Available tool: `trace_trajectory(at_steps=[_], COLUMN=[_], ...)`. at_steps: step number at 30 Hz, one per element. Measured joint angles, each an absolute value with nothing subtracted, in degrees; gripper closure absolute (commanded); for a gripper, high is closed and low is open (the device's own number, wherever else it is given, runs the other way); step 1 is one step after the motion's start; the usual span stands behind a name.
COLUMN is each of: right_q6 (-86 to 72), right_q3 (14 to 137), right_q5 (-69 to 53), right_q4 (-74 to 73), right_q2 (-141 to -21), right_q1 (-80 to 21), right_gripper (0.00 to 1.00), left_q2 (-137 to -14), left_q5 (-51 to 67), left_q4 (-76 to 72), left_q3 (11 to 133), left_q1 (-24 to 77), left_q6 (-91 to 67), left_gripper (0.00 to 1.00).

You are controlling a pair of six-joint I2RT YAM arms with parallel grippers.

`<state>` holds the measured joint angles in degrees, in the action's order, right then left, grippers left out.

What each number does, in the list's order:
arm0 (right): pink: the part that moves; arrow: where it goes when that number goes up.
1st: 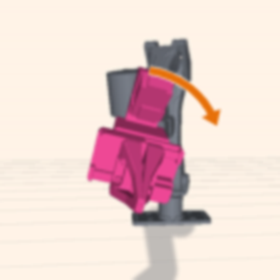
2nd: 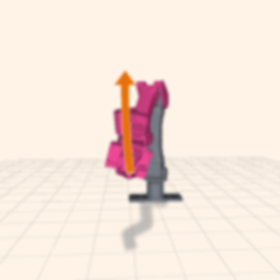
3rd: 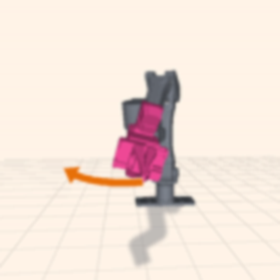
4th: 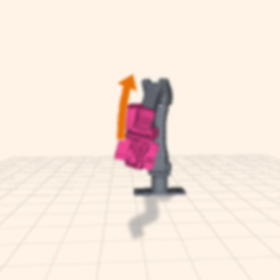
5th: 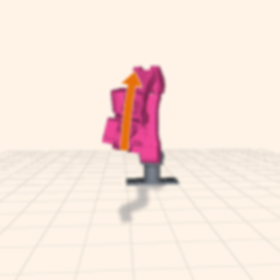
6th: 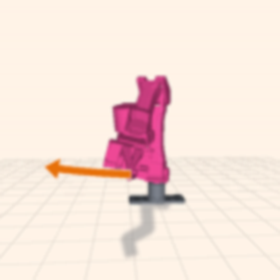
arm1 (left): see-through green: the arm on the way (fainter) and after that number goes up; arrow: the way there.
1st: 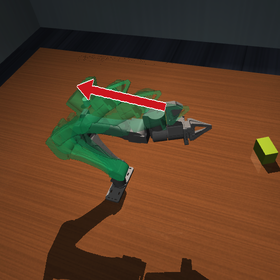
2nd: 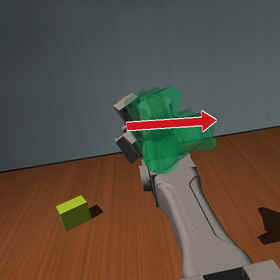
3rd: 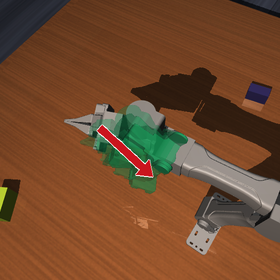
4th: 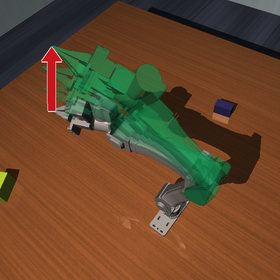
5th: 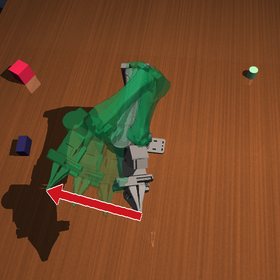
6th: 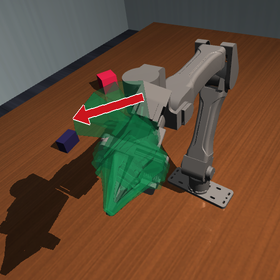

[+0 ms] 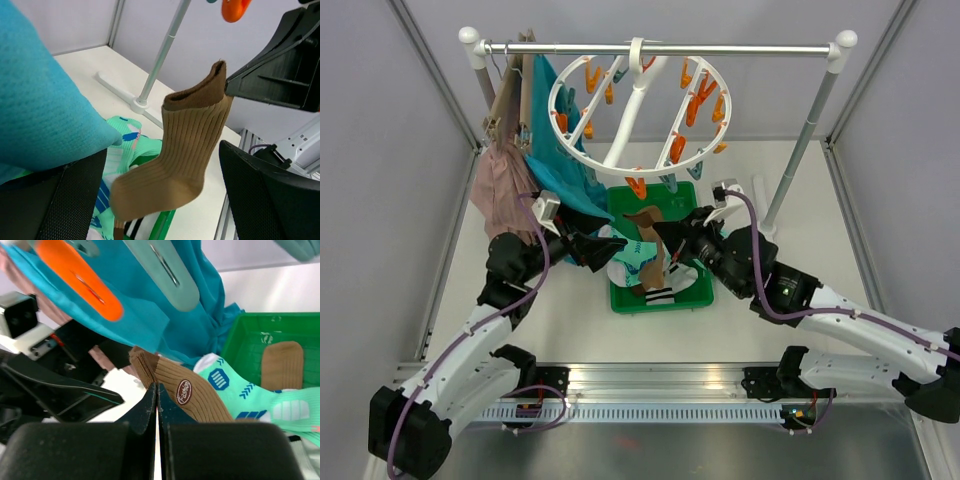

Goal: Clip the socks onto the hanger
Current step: Pick up the sock from the bin.

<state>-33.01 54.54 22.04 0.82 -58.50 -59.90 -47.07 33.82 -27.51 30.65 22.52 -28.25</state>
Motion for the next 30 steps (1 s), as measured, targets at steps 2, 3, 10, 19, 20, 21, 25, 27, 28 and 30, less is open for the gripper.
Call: trace_trajectory(at_steps=[2,3,10,19,20,21,25,27,28,30], right_q6=[-33.2,-33.3,-34.1,-35.6,-35.7,-35.8,-36.1,-36.4,-36.5,-36.7], right_q3=[55.7,56.4,58.3,59.4,59.4,59.5,59.5,59.5,59.5,59.5], right_q5=[21.6,21.4,19.9,17.0,16.6,16.4,15.9,15.3,15.1,14.6], right_q4=[0.2,-0.2,-1.4,-2.2,-2.2,-2.2,-2.2,-2.2,-2.2,-2.2], right_q2=[-58.0,-57.8,-56.8,-56.6,-56.3,-56.1,-55.1,-54.9,-54.8,-54.8], right_q1=[-59.9,-59.9,-59.9,-59.9,-59.9,-59.9,-59.9,-59.9,-59.9,-59.9], right_gripper=[1.0,1.0,1.0,1.0,1.0,1.0,1.0,1.0,1.0,1.0], left_q2=[-48.1,-48.5,-51.4,-55.3,-55.7,-56.2,-58.1,-59.0,-59.2,-59.9], left_q5=[35.1,35.8,38.1,38.0,38.0,38.0,38.1,38.0,38.1,38.1], left_q4=[-30.3,-32.2,-41.1,-44.1,-44.4,-44.9,-47.1,-48.4,-48.9,-50.5], left_q3=[30.5,30.3,30.3,32.8,33.1,33.3,33.5,33.5,33.5,33.5], left_q1=[22.6,22.6,25.5,28.5,28.7,28.8,29.1,29.4,29.4,29.5], left_q6=[-28.3,-28.3,-28.3,-28.3,-28.3,-28.3,-28.8,-29.2,-29.4,-30.0], left_gripper=[0.03,0.03,0.02,0.02,0.02,0.02,0.02,0.02,0.02,0.02])
